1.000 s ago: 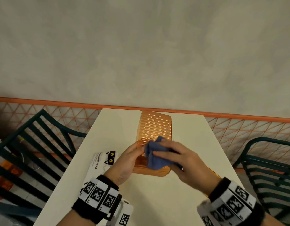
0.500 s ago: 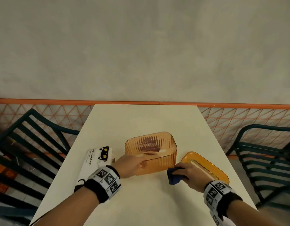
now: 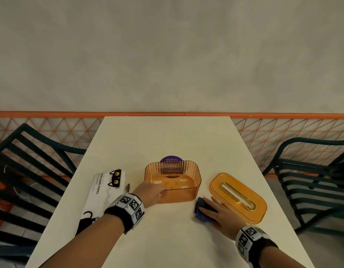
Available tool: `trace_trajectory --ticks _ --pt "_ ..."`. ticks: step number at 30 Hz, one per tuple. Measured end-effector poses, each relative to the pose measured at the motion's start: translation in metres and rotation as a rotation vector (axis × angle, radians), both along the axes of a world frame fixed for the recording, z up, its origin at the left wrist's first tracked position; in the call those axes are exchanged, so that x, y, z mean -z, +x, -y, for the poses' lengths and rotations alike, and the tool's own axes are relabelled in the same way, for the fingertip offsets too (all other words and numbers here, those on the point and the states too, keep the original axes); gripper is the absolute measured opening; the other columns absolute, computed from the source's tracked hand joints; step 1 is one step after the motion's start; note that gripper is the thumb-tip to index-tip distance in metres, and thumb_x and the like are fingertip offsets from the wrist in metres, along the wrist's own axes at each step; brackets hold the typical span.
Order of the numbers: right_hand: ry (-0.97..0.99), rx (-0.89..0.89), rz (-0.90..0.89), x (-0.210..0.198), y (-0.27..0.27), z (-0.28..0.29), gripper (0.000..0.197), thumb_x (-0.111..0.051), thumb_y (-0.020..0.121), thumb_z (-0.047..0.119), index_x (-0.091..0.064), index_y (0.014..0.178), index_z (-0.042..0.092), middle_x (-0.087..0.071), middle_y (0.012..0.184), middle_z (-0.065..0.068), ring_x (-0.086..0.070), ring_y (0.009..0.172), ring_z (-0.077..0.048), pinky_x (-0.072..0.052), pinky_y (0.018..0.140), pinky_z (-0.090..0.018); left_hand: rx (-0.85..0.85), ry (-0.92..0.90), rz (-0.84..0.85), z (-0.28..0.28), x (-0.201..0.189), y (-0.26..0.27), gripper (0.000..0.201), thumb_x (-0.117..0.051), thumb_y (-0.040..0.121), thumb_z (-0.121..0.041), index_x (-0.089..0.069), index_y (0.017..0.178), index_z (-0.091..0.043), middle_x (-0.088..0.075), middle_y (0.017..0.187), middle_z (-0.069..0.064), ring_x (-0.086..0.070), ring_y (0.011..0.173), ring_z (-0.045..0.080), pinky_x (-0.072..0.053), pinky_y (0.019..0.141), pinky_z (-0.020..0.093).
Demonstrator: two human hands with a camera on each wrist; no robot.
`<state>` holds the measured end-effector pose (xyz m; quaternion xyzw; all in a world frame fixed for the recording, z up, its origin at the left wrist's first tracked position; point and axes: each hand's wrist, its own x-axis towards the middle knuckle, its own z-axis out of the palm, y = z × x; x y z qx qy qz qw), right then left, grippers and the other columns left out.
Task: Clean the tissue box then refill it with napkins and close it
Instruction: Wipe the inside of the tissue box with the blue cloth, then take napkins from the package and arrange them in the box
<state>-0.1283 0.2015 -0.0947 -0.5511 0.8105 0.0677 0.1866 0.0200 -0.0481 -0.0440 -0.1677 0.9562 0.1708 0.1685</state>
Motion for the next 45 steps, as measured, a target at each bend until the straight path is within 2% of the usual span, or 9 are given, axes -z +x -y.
trace_trajectory --ticks 14,17,20,27,31,35,40,43,45 --pt "0.155 -0.002 0.026 -0.002 -0.003 0.005 0.06 -0.037 0.097 0.04 -0.004 0.147 0.04 0.008 0.159 0.003 0.004 0.147 -0.027 -0.007 0.12 -0.044 0.055 -0.043 -0.038 -0.002 -0.005 -0.001 0.039 -0.04 0.094 -0.007 -0.051 0.13 -0.018 -0.056 0.128 0.01 -0.043 0.128 0.028 -0.038 0.107 0.039" --pt "0.088 0.045 0.112 -0.029 -0.002 0.017 0.051 -0.042 0.095 0.033 -0.026 0.143 0.037 -0.023 0.155 0.002 -0.023 0.142 -0.027 -0.025 0.116 -0.043 0.052 -0.03 -0.174 -0.004 -0.013 0.006 0.044 -0.044 0.094 -0.013 -0.043 0.138 -0.021 -0.04 0.148 0.0 -0.022 0.143 0.02 -0.021 0.118 0.038" --pt "-0.075 0.055 0.126 -0.06 0.004 0.036 0.035 -0.04 0.096 0.027 -0.05 0.13 0.026 -0.059 0.128 0.002 -0.056 0.113 -0.017 -0.044 0.096 -0.025 -0.042 0.007 -0.367 0.003 -0.022 0.023 0.044 -0.047 0.093 -0.014 -0.046 0.136 -0.023 -0.047 0.141 -0.005 -0.03 0.137 0.015 -0.026 0.115 0.035" --pt "-0.334 -0.027 0.308 -0.088 0.046 0.105 0.025 -0.048 0.095 0.023 -0.064 0.115 0.02 -0.071 0.103 0.0 -0.064 0.088 -0.012 -0.043 0.077 -0.016 -0.501 -0.179 -0.36 0.023 -0.03 0.093 0.036 -0.041 0.097 -0.027 -0.046 0.132 -0.022 -0.043 0.139 -0.006 -0.036 0.132 0.015 -0.033 0.103 0.033" --pt "-0.288 -0.013 0.47 -0.076 0.083 0.143 0.025 -0.044 0.096 0.021 -0.063 0.112 0.015 -0.071 0.1 -0.006 -0.06 0.074 -0.009 -0.042 0.062 -0.011 -0.552 -0.116 -0.19 0.014 -0.023 0.131 0.065 -0.04 0.09 -0.057 -0.03 0.144 -0.023 -0.022 0.155 -0.003 -0.017 0.144 0.014 -0.017 0.117 0.039" --pt "-0.246 0.126 0.568 -0.06 0.112 0.17 0.033 -0.041 0.097 0.031 -0.063 0.107 0.009 -0.07 0.101 -0.011 -0.061 0.071 -0.016 -0.043 0.056 -0.014 -0.418 -0.056 -0.006 -0.001 -0.017 0.162 0.132 -0.025 0.041 -0.095 0.003 0.15 -0.026 0.015 0.158 -0.009 0.018 0.146 0.013 0.004 0.117 0.051" --pt "-0.137 0.263 0.548 -0.046 0.139 0.198 0.042 -0.04 0.094 0.048 -0.055 0.109 0.012 -0.071 0.099 -0.011 -0.06 0.06 -0.017 -0.045 0.05 -0.022 -0.373 -0.117 0.005 0.004 0.0 0.188 0.091 -0.051 0.089 -0.05 0.011 0.149 -0.024 0.032 0.147 -0.011 0.025 0.142 0.014 0.0 0.118 0.052" --pt "-0.116 0.3 0.567 -0.043 0.15 0.207 0.03 -0.041 0.094 0.04 -0.052 0.099 0.012 -0.066 0.095 -0.01 -0.061 0.058 -0.019 -0.049 0.051 -0.025 -0.392 -0.066 -0.075 0.009 0.006 0.196 0.063 -0.022 0.095 -0.052 -0.006 0.15 -0.026 0.016 0.155 -0.013 0.008 0.148 0.013 -0.007 0.121 0.044" --pt "-0.101 0.302 0.568 -0.042 0.154 0.213 0.023 -0.036 0.096 0.028 -0.05 0.089 0.011 -0.062 0.091 -0.008 -0.063 0.063 -0.023 -0.051 0.053 -0.026 -0.443 0.026 -0.188 0.009 0.005 0.199 0.076 -0.004 0.084 -0.065 -0.02 0.148 -0.027 -0.004 0.159 -0.011 -0.002 0.148 0.01 -0.01 0.12 0.036"
